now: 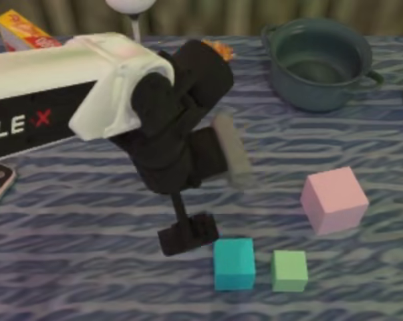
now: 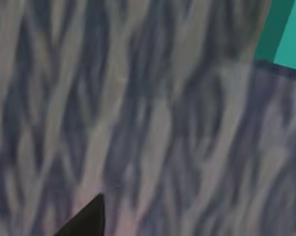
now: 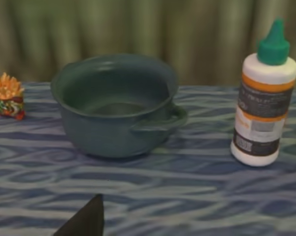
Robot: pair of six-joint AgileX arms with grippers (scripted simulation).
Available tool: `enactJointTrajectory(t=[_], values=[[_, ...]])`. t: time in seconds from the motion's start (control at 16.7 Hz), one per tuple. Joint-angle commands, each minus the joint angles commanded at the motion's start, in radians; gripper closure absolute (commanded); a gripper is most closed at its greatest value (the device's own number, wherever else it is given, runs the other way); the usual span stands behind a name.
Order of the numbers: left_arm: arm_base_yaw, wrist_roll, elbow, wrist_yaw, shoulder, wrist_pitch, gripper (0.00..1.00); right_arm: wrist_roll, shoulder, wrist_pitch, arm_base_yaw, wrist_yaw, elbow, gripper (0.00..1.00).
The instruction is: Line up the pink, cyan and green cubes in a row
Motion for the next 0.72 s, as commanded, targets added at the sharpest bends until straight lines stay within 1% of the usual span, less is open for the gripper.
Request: enactJointTrajectory(t=[0.24, 0.54, 0.72], values=[[0.173, -0.121, -0.292, -0.007, -0.364, 0.173, 0.00, 0.026, 0.389, -0.201, 0.068, 0.002, 0.272, 0.00], [0.418, -0.301, -0.741, -0.008, -0.911, 0.429, 0.00, 0.061, 0.946, -0.483, 0.161, 0.001, 0.629, 0.00], [0.548, -0.402, -0.984, -0.006, -1.233, 0.583, 0.00, 0.080, 1.229, -0.634, 0.213, 0.000, 0.828, 0.00]])
